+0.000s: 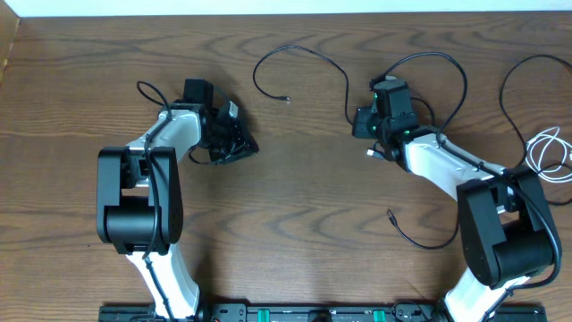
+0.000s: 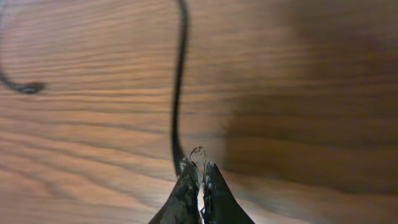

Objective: Untangle cables

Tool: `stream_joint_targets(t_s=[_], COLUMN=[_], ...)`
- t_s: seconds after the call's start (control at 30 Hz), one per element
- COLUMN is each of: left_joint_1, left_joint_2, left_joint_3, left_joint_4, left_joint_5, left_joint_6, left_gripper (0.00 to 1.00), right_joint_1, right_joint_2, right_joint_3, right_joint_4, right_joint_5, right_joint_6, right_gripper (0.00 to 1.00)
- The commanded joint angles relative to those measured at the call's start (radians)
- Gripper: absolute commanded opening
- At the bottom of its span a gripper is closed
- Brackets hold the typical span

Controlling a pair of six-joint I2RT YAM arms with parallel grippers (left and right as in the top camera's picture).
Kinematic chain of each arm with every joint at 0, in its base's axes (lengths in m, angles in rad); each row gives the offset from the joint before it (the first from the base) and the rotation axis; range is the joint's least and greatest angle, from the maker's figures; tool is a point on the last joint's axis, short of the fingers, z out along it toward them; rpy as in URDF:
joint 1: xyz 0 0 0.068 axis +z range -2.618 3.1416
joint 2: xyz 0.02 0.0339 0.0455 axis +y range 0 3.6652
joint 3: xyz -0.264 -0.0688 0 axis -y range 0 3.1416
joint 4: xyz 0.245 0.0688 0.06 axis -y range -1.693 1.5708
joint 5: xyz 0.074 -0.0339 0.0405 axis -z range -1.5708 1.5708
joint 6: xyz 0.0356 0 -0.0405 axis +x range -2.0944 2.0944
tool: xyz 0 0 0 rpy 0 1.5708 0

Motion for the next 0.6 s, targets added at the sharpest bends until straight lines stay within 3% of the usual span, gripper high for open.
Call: stream_joint_targets(t_s=[0.0, 0.33, 0.57], left_joint_1=[0.004, 0.004, 0.004], left_joint_2=[0.059, 0.059, 0.059], left_joint_3=[-0.035, -0.035, -0.035], left_joint_4=[-0.006, -0.006, -0.004], left_joint_5=[-0.12, -0.12, -0.12], left_joint_6=[-0.005, -0.008, -0.008], left_gripper=[0.17, 0.17, 0.17], right_joint_1=[-0.083, -0.364, -0.44], right_joint_2=[-0.113, -0.531, -0.626], right_joint_3=[0.022, 0.09, 0.089], right_joint_4=[-0.005, -0.003, -0.222], right_joint_5=[0.084, 0.088, 0.088], right_joint_6=[-0.007, -0.007, -0.009], right_gripper=[0.01, 0.01, 0.01])
